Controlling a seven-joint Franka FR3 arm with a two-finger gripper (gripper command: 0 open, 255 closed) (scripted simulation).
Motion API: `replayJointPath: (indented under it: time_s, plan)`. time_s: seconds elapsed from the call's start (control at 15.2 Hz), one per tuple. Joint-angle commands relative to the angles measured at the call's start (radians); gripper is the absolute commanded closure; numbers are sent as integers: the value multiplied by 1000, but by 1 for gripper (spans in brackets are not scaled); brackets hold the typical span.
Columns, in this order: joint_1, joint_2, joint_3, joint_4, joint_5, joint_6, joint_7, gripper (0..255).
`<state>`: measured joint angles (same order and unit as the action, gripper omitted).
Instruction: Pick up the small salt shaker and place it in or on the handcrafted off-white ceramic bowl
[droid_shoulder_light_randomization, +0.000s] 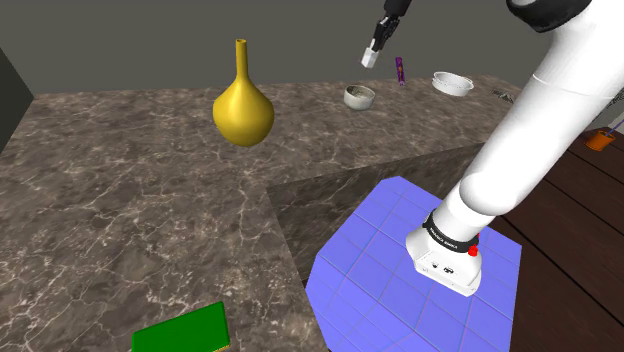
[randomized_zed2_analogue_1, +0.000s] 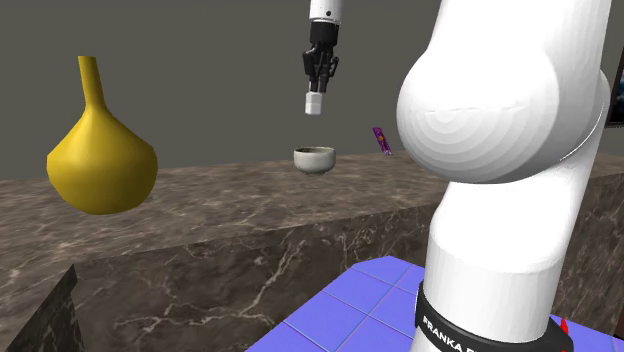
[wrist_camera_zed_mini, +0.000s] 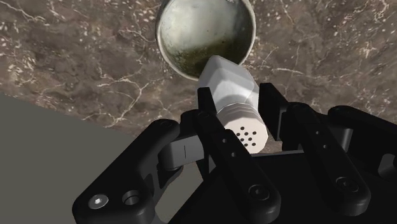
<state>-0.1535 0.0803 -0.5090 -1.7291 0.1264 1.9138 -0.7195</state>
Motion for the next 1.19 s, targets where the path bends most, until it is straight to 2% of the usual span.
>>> replayJointPath:
  time_s: [0.0, 1.12]
  plan:
    - [-4, 16, -2, -5, 10, 18, -11, 255]
    - [-7, 63, 5, -182, 51, 233, -51, 255]
